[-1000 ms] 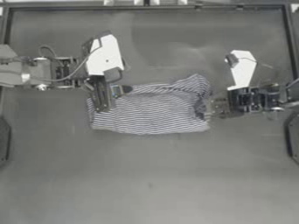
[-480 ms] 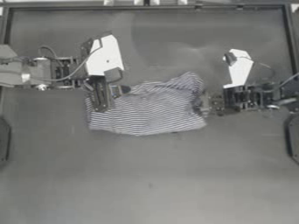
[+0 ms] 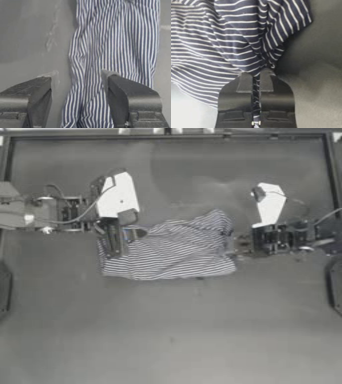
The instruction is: Fold shirt
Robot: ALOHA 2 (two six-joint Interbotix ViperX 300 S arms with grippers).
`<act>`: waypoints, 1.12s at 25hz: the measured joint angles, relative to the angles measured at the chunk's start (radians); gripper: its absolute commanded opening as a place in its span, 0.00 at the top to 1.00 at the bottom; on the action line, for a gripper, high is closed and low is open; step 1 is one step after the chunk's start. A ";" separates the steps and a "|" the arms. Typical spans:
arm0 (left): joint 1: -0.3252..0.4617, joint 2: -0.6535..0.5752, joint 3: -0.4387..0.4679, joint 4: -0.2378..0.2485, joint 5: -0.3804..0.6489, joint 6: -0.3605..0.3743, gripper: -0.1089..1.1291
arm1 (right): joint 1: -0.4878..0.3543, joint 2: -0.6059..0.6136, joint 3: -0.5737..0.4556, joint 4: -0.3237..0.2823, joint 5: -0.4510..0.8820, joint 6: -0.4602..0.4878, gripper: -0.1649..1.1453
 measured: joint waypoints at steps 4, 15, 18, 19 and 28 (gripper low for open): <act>-0.014 0.051 0.000 0.000 -0.038 0.003 0.21 | 0.012 -0.028 -0.015 -0.011 0.078 0.000 0.85; -0.023 0.233 -0.041 0.008 -0.212 0.006 0.21 | 0.048 -0.127 -0.071 -0.023 0.270 -0.003 0.85; -0.025 0.295 -0.064 0.014 -0.238 0.011 0.21 | 0.055 -0.129 -0.086 -0.023 0.298 -0.008 0.85; -0.025 0.311 -0.069 0.015 -0.241 0.014 0.21 | 0.058 -0.133 -0.092 -0.023 0.308 -0.009 0.85; -0.021 0.433 -0.124 0.018 -0.267 0.020 0.21 | 0.064 -0.186 -0.120 -0.020 0.393 -0.018 0.85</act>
